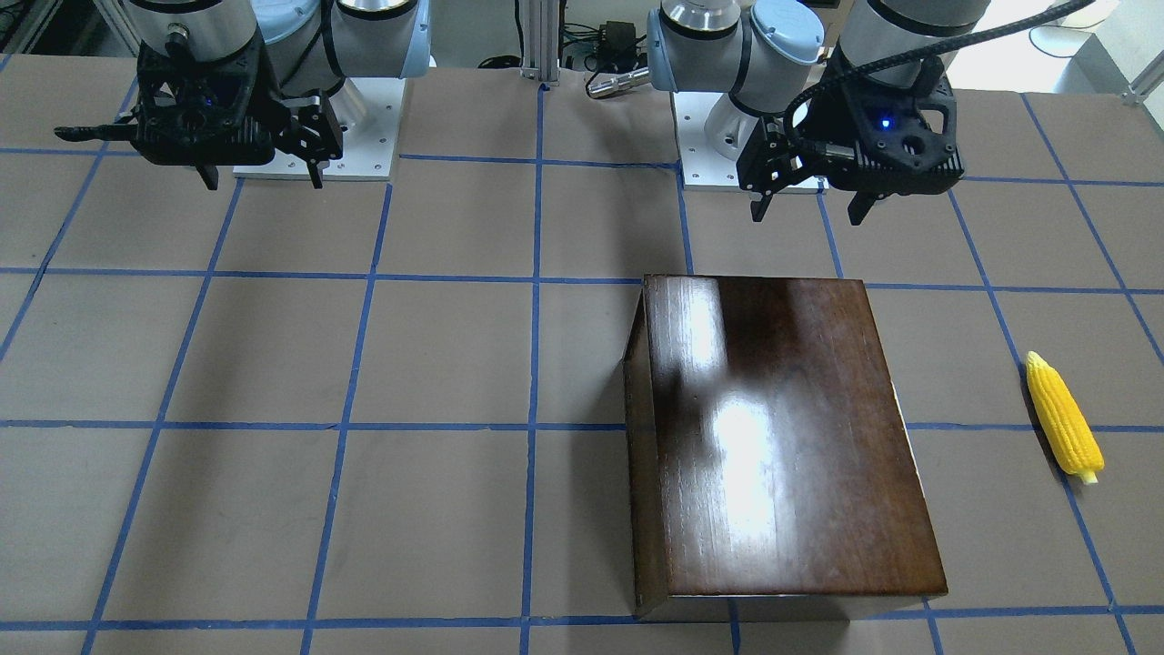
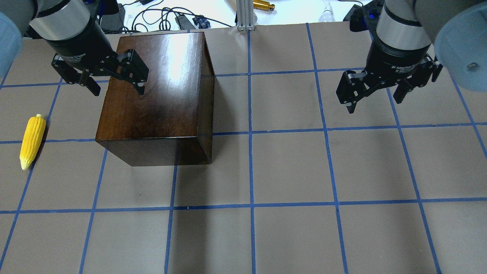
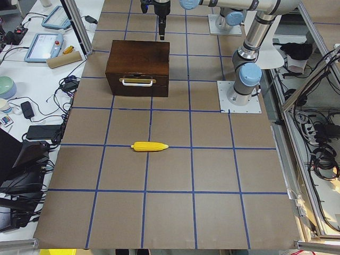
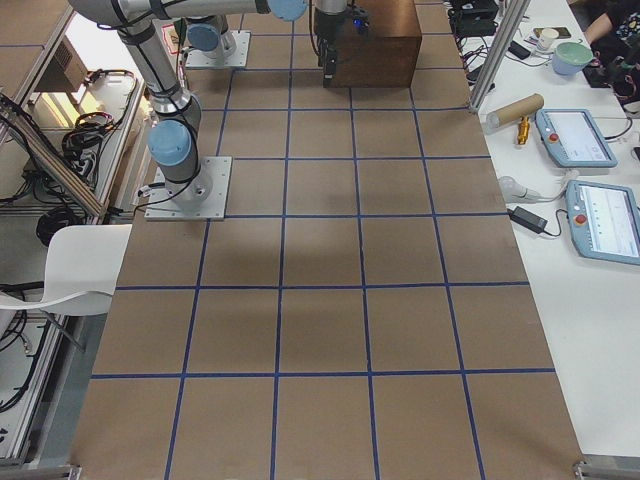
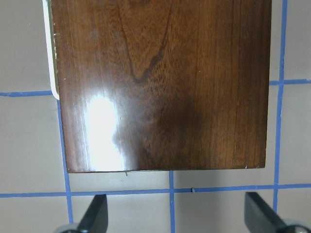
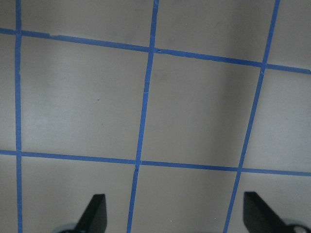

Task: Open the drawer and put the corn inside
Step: 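Move the left gripper off the box toward the drawer side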

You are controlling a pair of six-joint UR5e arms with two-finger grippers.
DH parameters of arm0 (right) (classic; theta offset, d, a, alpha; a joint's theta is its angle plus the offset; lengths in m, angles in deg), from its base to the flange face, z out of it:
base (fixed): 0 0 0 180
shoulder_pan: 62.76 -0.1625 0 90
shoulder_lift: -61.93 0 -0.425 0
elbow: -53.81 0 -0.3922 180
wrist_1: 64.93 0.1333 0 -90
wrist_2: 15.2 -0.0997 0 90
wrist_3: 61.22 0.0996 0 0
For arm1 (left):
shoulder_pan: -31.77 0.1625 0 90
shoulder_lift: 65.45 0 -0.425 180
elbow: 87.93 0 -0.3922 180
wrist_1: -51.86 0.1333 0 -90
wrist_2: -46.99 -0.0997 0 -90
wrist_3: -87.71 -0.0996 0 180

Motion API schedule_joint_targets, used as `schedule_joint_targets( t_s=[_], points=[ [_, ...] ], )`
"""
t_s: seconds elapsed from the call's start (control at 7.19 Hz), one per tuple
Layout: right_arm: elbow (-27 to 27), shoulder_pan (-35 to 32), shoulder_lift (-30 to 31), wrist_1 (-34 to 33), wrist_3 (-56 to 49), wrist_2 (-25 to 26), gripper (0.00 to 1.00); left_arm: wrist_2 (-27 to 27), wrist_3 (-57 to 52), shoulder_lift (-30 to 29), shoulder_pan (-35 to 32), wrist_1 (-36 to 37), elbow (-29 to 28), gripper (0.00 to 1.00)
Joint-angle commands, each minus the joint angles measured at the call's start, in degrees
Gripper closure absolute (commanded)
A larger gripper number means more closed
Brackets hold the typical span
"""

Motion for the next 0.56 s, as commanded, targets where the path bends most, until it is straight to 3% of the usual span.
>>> schedule_joint_targets(
  t_s=[0.0,0.42],
  points=[
    [0.0,0.0,0.05,0.0,-0.03,0.0,0.0,0.08,-0.09,0.05,0.06,0.0,0.01,0.0],
    [0.0,0.0,0.05,0.0,0.06,0.0,0.0,-0.27,-0.96,-0.04,0.76,0.09,0.27,0.0]
  ],
)
